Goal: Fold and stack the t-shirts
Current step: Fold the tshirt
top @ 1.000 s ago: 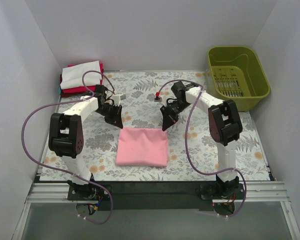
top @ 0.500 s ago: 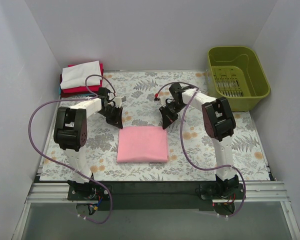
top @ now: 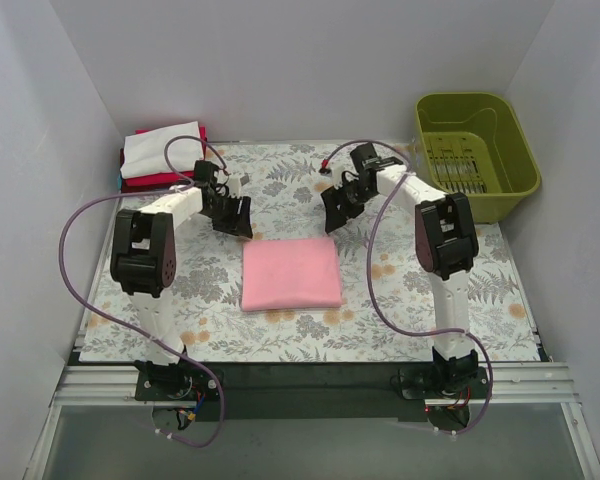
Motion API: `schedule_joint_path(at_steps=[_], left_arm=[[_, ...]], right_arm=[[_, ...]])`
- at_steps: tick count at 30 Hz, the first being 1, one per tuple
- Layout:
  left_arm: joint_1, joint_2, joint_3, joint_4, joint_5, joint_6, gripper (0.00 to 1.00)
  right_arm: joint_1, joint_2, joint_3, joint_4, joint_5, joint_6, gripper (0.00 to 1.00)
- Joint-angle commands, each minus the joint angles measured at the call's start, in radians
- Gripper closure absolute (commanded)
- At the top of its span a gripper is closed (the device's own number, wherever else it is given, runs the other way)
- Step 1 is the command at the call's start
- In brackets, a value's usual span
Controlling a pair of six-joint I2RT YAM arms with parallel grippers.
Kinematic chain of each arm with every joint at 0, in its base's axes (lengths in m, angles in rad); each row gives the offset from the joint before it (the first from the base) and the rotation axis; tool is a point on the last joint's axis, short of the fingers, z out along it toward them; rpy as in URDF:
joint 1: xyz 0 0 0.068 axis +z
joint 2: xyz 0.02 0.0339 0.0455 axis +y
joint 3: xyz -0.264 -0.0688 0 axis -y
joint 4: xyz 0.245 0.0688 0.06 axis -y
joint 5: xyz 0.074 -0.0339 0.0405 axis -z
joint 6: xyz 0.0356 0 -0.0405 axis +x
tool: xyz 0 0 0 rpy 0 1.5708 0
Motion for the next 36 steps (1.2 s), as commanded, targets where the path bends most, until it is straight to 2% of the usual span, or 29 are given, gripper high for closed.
schedule_joint_path(at_steps=[1,2,3,4,5,6,7,8,10,11,12,14,15,17,24,30,36], left_arm=[[0.021,-0.118,0.034,0.015,0.053,-0.054,0.43],[0.021,-0.149,0.027,0.015,0.152,-0.064,0.41],[0.021,-0.177,0.014,0.015,0.213,-0.071,0.33],[0.019,-0.239,-0.004,0.024,0.267,-0.138,0.30],[0.016,-0.264,-0.068,0.066,0.328,-0.189,0.25],[0.013,-0.290,-0.100,0.086,0.451,-0.237,0.22],[0.001,-0.310,-0.142,0.104,0.502,-0.298,0.14],[-0.013,-0.344,-0.210,0.135,0.530,-0.409,0.13],[-0.063,-0.386,-0.298,0.172,0.610,-0.501,0.12],[-0.086,-0.450,-0.337,0.239,0.610,-0.545,0.12],[-0.108,-0.481,-0.425,0.283,0.605,-0.653,0.12],[-0.157,-0.536,-0.499,0.400,0.596,-0.758,0.12],[-0.168,-0.565,-0.554,0.425,0.588,-0.835,0.12],[-0.197,-0.573,-0.611,0.490,0.582,-0.897,0.12],[-0.224,-0.579,-0.814,0.574,0.472,-1.027,0.11],[-0.205,-0.565,-0.884,0.529,0.288,-0.993,0.10],[-0.185,-0.591,-0.912,0.496,0.271,-0.967,0.09]], right_arm=[[-0.060,-0.092,0.062,0.018,-0.097,-0.009,0.22],[-0.066,-0.142,0.047,0.019,-0.173,-0.006,0.18],[-0.069,-0.168,0.035,0.019,-0.212,0.000,0.15],[-0.069,-0.195,0.018,0.019,-0.255,0.011,0.12],[-0.068,-0.240,-0.034,0.024,-0.360,0.028,0.07],[-0.060,-0.261,-0.062,0.024,-0.414,0.081,0.02],[-0.055,-0.279,-0.101,0.024,-0.466,0.109,0.02],[-0.048,-0.313,-0.184,0.027,-0.570,0.141,0.02],[-0.006,-0.346,-0.279,0.042,-0.629,0.210,0.02],[0.014,-0.362,-0.319,0.047,-0.646,0.229,0.02],[0.053,-0.392,-0.406,0.079,-0.672,0.253,0.02],[0.087,-0.438,-0.492,0.164,-0.691,0.377,0.02],[0.115,-0.454,-0.576,0.291,-0.685,0.439,0.02],[0.133,-0.488,-0.667,0.423,-0.662,0.627,0.02],[0.184,-0.488,-0.908,0.823,-0.565,0.934,0.02],[0.149,-0.411,-0.999,0.814,-0.421,0.854,0.02],[0.112,-0.382,-1.004,0.728,-0.395,0.754,0.02]])
